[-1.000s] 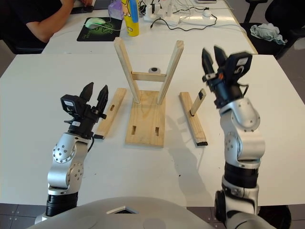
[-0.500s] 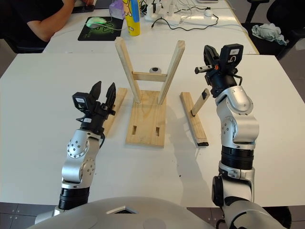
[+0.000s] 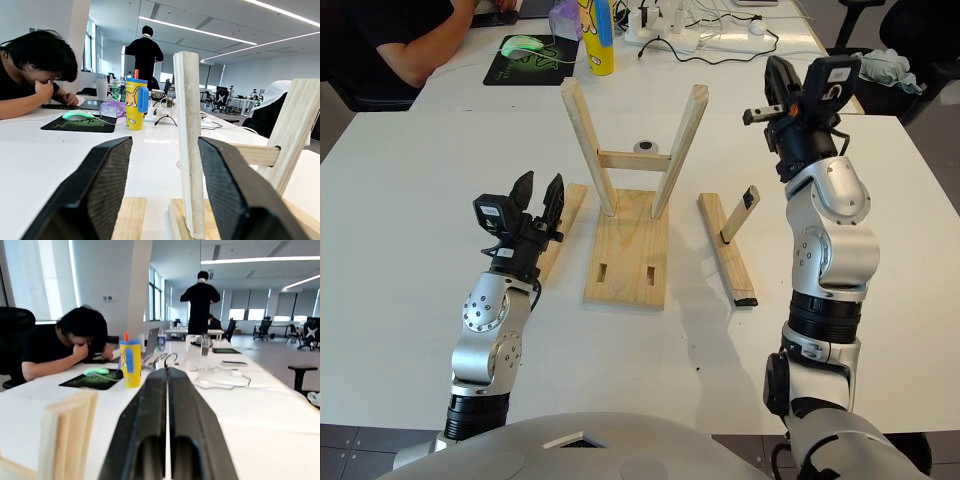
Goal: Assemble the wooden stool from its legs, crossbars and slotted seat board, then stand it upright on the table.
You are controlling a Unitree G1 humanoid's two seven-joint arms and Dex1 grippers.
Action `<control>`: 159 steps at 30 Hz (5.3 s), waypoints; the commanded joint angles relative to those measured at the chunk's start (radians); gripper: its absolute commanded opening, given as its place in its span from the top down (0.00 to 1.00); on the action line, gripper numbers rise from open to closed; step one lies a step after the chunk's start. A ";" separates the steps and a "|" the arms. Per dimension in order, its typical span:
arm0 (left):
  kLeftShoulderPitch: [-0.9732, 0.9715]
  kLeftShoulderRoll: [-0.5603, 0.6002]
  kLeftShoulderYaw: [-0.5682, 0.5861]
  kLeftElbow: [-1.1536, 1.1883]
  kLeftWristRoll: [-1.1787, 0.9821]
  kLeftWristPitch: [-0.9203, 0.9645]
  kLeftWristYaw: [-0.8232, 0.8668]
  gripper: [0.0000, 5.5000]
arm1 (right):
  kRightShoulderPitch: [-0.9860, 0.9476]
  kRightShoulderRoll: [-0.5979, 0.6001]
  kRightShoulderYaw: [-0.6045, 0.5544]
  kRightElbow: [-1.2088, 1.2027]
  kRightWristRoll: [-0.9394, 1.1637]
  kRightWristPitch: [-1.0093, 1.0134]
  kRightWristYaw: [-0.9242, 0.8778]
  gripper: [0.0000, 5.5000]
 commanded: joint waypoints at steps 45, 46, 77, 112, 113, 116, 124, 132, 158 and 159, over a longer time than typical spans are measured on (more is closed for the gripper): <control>-0.051 0.017 0.029 0.030 -0.026 0.002 -0.036 0.56 | 0.166 0.066 0.046 -0.014 0.081 0.308 -0.058 1.00; -0.049 0.014 0.028 0.031 -0.025 0.000 -0.034 0.56 | 0.164 0.064 0.051 -0.009 0.077 0.306 -0.056 1.00; 0.174 -0.004 -0.005 -0.112 0.032 -0.019 0.037 0.56 | 0.517 -0.280 -0.111 -0.178 0.248 0.623 0.208 0.47; 0.056 0.059 0.002 -0.015 -0.072 0.139 -0.107 0.43 | 0.406 -0.248 -0.019 0.109 0.055 0.272 0.287 0.62; 0.062 0.056 0.007 -0.025 -0.121 0.153 -0.134 0.41 | 0.383 -0.274 -0.045 0.161 0.077 0.265 0.338 0.62; 0.078 0.067 0.025 -0.069 -0.290 0.226 -0.222 0.32 | 0.333 -0.365 -0.092 0.286 0.152 0.238 0.558 0.62; 0.061 0.130 0.100 -0.127 -0.762 0.555 -0.309 0.23 | 0.374 -0.664 -0.025 0.365 0.292 0.410 1.139 0.62; 0.045 0.160 0.107 -0.104 -1.027 0.738 -0.305 0.23 | 0.439 -0.737 -0.031 0.195 0.519 0.585 1.385 0.62; -0.061 0.207 0.077 -0.102 -1.262 0.833 -0.268 0.32 | 0.522 -0.445 -0.004 -0.098 0.703 0.613 1.097 0.62; -0.060 0.211 0.074 -0.103 -1.261 0.834 -0.272 0.35 | 0.521 -0.446 -0.003 -0.095 0.700 0.610 1.100 0.62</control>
